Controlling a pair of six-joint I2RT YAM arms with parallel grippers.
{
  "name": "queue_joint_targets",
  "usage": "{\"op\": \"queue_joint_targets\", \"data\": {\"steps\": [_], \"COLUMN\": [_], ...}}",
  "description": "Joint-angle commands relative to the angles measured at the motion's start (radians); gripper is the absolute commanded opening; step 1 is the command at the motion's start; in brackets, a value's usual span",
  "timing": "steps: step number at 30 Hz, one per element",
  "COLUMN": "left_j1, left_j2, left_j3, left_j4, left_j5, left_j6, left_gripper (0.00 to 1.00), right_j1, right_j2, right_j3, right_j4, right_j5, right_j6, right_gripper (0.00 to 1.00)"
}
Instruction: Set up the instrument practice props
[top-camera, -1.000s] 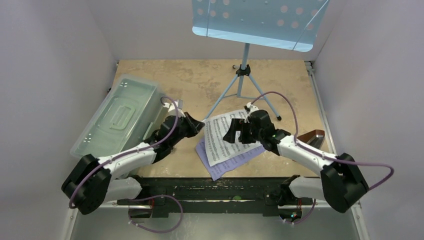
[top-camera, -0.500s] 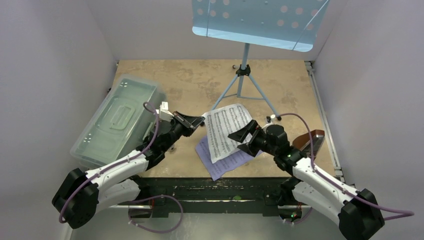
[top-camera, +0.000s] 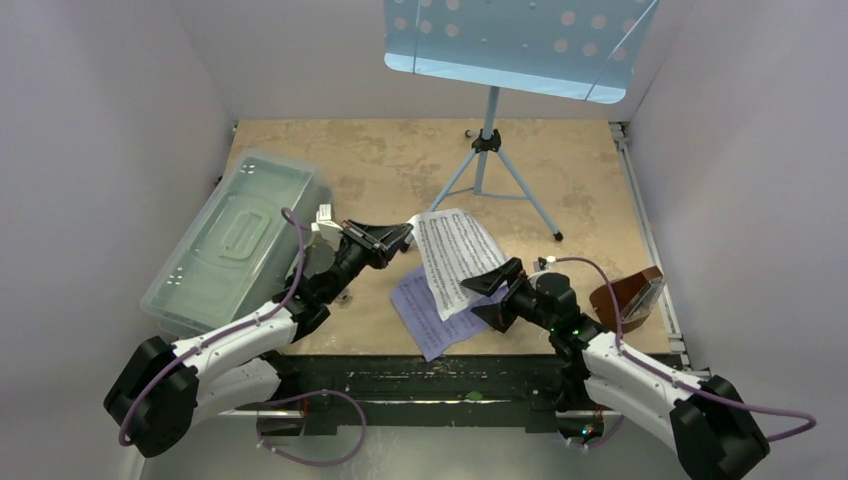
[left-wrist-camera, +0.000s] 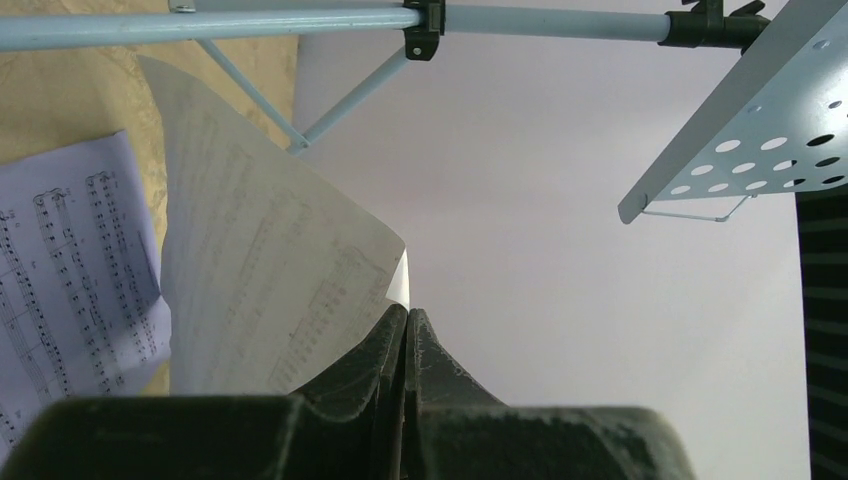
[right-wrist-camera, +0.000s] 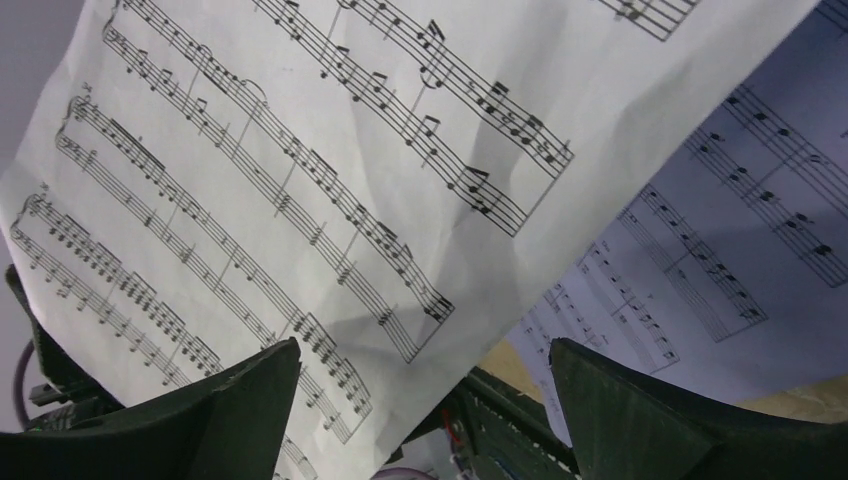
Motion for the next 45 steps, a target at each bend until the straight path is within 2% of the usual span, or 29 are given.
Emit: {"op": "queue_joint_targets", "data": {"steps": [1,7,10,13,16,23,28,31,36,41,42,44,45], "left_j1": [-0.001,-0.002,-0.002,-0.001,-0.002,-0.002,-0.001,-0.001,-0.002,-0.001,-0.001,-0.001,0.0], "left_j2": [-0.017,-0.068,-0.104,-0.138,-0.153,-0.154,-0.143,-0.137,-0.144,-0.172,-0.185,-0.22,-0.238], "left_j3": [-0.011,-0.024,-0.047,-0.066,-0.068,-0.076,-0.078,-0.08,-0.094,-0.099,-0.099,-0.107,-0.12], "left_j4": [0.073,0.026,0.013,-0.007,-0.011,0.001,0.043,0.056,0.055,-0.009,-0.059,-0.182,-0.215], "left_j5": [0.027,0.001,-0.014,-0.038,-0.044,-0.031,-0.007,0.008,0.011,0.019,0.011,-0.009,-0.021], "left_j6": [-0.041,-0.011,-0.013,-0.012,0.003,0.0,0.007,0.01,0.03,0.159,0.18,0.194,0.201], "left_gripper": [0.0,0.0,0.0,0.0,0.0,0.0,0.0,0.0,0.0,0.0,0.0,0.15,0.29], "right_j1": [-0.007,-0.007,-0.007,-0.009,-0.012,-0.018,-0.018,-0.018,-0.017,-0.018,-0.018,-0.018,-0.018], "right_j2": [0.071,0.191,0.219,0.226,0.22,0.198,0.24,0.29,0.303,0.182,0.148,0.076,0.036], "right_j3": [0.037,0.078,0.068,0.075,0.105,0.146,0.182,0.177,0.153,0.205,0.224,0.264,0.285], "right_j4": [0.245,0.365,0.431,0.475,0.464,0.402,0.364,0.411,0.47,0.317,0.267,0.173,0.124], "right_j5": [-0.008,-0.025,-0.02,0.013,0.04,0.126,0.153,0.14,0.148,0.179,0.188,0.205,0.215], "right_j6": [0.087,0.105,0.121,0.11,0.064,0.011,-0.018,-0.009,-0.017,-0.167,-0.209,-0.31,-0.378], "right_gripper": [0.99,0.98,0.94,0.86,0.82,0.61,0.59,0.56,0.28,0.0,0.0,0.0,0.0]}}
